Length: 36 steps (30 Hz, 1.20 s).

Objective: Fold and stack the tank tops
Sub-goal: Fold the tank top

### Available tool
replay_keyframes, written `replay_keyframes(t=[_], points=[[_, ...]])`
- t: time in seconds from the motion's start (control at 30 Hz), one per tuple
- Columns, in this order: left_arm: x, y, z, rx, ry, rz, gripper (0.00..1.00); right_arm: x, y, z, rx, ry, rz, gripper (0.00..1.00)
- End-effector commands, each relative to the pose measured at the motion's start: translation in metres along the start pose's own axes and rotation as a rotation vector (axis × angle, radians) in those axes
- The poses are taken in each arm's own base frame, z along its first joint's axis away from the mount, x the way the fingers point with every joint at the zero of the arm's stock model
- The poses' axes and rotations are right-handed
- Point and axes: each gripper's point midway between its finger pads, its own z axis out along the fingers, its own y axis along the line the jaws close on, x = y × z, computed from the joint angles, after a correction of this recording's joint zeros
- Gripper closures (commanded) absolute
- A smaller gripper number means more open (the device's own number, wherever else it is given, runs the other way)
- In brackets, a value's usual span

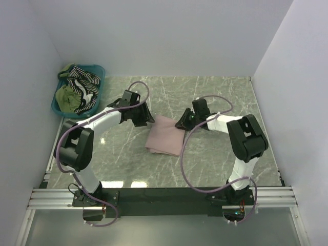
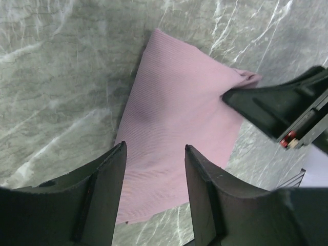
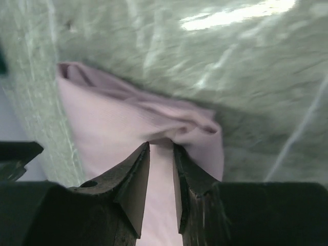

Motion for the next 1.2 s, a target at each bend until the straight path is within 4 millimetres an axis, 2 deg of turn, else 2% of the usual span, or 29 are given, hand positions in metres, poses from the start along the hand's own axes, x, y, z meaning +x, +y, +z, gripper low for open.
replay_keyframes(t=[0.0,0.07,0.23,0.3,0.33,0.37,0.4,0.43,0.5,0.53,0.57,0.6,0.63,0.7,0.73,0.83,0.87,0.93,1.03,1.07,1.1,1.17], points=[[-0.003,-0.013,-0.002,0.055,0.007,0.041,0.45,-0.012,-0.008,0.002,-0.022,-0.011,0.030,0.67],[0.000,-0.013,0.002,0.061,0.015,0.039,0.45,-0.014,-0.013,0.001,-0.034,-0.016,0.045,0.67],[0.012,-0.004,0.009,0.061,0.043,0.019,0.45,-0.026,0.008,-0.011,-0.098,-0.036,0.001,0.65],[0.017,0.002,0.008,0.046,0.042,0.008,0.45,-0.034,0.016,-0.026,-0.092,-0.071,-0.036,0.64],[0.015,0.005,0.005,0.030,0.025,-0.004,0.45,-0.045,0.025,-0.037,-0.085,-0.119,-0.061,0.64],[0.019,0.012,0.005,0.010,0.027,-0.017,0.45,-0.044,0.020,-0.043,-0.048,-0.116,-0.090,0.63],[0.021,0.015,0.004,-0.007,0.023,-0.028,0.46,-0.042,0.025,-0.047,-0.040,-0.119,-0.119,0.62],[0.019,0.015,-0.001,-0.012,0.005,-0.044,0.46,-0.051,0.035,-0.056,-0.021,-0.163,-0.165,0.61],[0.017,0.022,-0.006,-0.043,-0.023,-0.065,0.46,-0.036,0.033,-0.059,0.063,-0.113,-0.299,0.59],[0.016,0.024,-0.010,-0.056,-0.033,-0.079,0.46,-0.027,0.052,-0.060,0.067,-0.109,-0.383,0.58],[0.007,0.026,-0.019,-0.064,-0.070,-0.108,0.47,-0.020,0.043,-0.059,0.142,-0.096,-0.462,0.57],[0.004,0.029,-0.024,-0.071,-0.083,-0.124,0.47,-0.014,0.045,-0.057,0.159,-0.087,-0.508,0.56],[-0.002,0.030,-0.034,-0.073,-0.104,-0.146,0.47,-0.002,0.050,-0.053,0.157,-0.068,-0.554,0.54],[-0.017,0.039,-0.049,-0.082,-0.149,-0.182,0.47,0.009,0.049,-0.046,0.151,-0.035,-0.612,0.53],[-0.026,0.041,-0.064,-0.078,-0.184,-0.190,0.47,0.021,0.051,-0.040,0.147,-0.007,-0.647,0.53],[-0.038,0.042,-0.085,-0.067,-0.233,-0.189,0.47,0.026,0.045,-0.034,0.225,0.001,-0.744,0.49],[-0.042,0.042,-0.096,-0.056,-0.254,-0.187,0.47,0.035,0.040,-0.029,0.253,0.027,-0.792,0.48],[-0.044,0.038,-0.109,-0.027,-0.272,-0.178,0.47,0.035,0.035,-0.025,0.297,0.032,-0.825,0.47],[-0.042,0.033,-0.117,0.021,-0.275,-0.158,0.45,0.039,0.035,-0.027,0.315,0.021,-0.839,0.45],[-0.037,0.034,-0.114,0.032,-0.260,-0.157,0.44,0.038,0.036,-0.028,0.310,0.006,-0.805,0.45],[-0.039,0.027,-0.114,0.075,-0.270,-0.141,0.43,0.040,0.031,-0.030,0.316,0.011,-0.786,0.44],[-0.024,0.020,-0.105,0.150,-0.202,-0.122,0.43,0.037,0.032,-0.040,0.325,-0.028,-0.728,0.44]])
